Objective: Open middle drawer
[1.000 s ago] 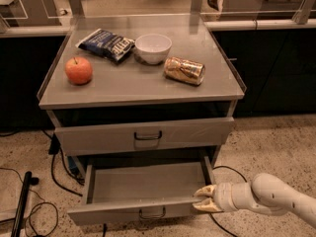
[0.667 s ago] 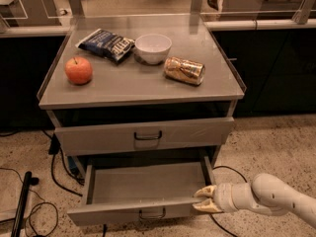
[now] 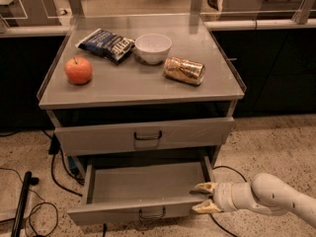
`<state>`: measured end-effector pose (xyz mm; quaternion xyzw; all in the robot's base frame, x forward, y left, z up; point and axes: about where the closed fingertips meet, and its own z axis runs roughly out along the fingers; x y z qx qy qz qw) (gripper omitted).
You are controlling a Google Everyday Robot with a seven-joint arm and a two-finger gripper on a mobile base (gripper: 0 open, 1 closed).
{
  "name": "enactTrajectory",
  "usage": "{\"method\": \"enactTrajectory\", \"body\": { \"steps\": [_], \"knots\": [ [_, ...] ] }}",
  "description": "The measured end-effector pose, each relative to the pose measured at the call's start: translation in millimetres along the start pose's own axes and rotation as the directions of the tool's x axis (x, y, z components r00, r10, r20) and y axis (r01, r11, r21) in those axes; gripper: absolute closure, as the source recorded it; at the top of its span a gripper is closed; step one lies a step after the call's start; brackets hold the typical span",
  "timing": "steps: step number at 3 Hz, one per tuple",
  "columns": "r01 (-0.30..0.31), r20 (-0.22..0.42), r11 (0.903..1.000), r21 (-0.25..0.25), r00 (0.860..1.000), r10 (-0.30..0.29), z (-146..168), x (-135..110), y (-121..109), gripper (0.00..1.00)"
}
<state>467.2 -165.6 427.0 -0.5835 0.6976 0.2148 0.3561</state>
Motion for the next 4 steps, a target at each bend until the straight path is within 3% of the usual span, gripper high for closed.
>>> {"method": "enactTrajectory", "body": {
  "steps": [1, 2, 4],
  "knots": [
    [0.000, 0.000, 1.0000, 0.000, 1.000, 0.000, 0.0, 0.0, 0.0, 0.07],
    [0.003, -0.007, 1.0000, 0.006, 1.000, -0.003, -2.8, 2.7, 3.7, 0.30],
    [-0.059, 0.002, 0.9965, 0.059, 0.998, 0.059, -41.4, 30.7, 36.2, 0.77]
  ]
}}
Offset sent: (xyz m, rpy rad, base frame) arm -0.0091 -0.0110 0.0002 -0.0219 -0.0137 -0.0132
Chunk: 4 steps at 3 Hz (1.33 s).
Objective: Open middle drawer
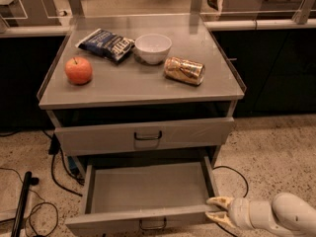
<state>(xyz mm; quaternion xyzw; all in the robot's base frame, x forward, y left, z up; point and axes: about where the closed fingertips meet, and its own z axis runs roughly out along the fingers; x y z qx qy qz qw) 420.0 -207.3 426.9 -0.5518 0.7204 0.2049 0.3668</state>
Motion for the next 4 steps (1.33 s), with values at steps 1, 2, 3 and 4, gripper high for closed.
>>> {"method": "enactTrajectory", "body": {
  "steps": [1, 2, 3, 4],
  "knots": [
    [-0.006, 0.000, 1.0000, 0.006, 1.000, 0.006, -3.0, 2.6, 1.3, 0.77],
    [-0.006, 0.000, 1.0000, 0.006, 1.000, 0.006, -3.0, 2.6, 1.3, 0.54],
    [-0.006, 0.000, 1.0000, 0.006, 1.000, 0.006, -3.0, 2.6, 1.3, 0.31],
    [-0.006, 0.000, 1.0000, 0.006, 1.000, 0.006, -2.9, 2.6, 1.4, 0.08]
  ]
}}
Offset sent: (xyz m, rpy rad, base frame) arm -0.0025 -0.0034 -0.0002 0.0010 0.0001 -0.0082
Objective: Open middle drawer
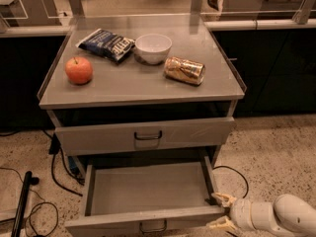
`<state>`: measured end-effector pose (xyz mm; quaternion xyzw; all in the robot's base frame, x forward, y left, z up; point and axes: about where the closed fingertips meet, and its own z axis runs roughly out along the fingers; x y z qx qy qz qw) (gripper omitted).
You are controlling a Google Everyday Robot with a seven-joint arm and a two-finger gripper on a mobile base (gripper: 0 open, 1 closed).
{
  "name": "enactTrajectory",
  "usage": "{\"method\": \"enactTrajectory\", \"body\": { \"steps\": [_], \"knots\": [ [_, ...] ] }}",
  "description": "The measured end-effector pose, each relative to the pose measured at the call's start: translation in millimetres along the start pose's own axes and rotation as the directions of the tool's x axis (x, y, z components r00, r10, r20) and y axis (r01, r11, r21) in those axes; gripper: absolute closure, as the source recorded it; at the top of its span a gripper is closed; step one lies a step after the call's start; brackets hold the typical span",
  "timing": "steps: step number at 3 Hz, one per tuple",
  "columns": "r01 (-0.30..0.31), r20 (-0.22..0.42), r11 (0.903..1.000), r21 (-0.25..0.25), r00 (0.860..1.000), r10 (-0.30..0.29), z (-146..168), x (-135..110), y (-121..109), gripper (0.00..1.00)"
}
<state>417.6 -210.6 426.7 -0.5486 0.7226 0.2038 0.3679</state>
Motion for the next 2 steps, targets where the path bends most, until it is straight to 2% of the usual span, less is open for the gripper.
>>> {"method": "enactTrajectory", "body": {
  "steps": [1, 2],
  "knots": [
    [0.000, 0.000, 1.0000, 0.000, 1.000, 0.000, 0.0, 0.0, 0.0, 0.00],
    [0.000, 0.000, 1.0000, 0.000, 1.000, 0.000, 0.1, 0.0, 0.0, 0.00]
  ]
}}
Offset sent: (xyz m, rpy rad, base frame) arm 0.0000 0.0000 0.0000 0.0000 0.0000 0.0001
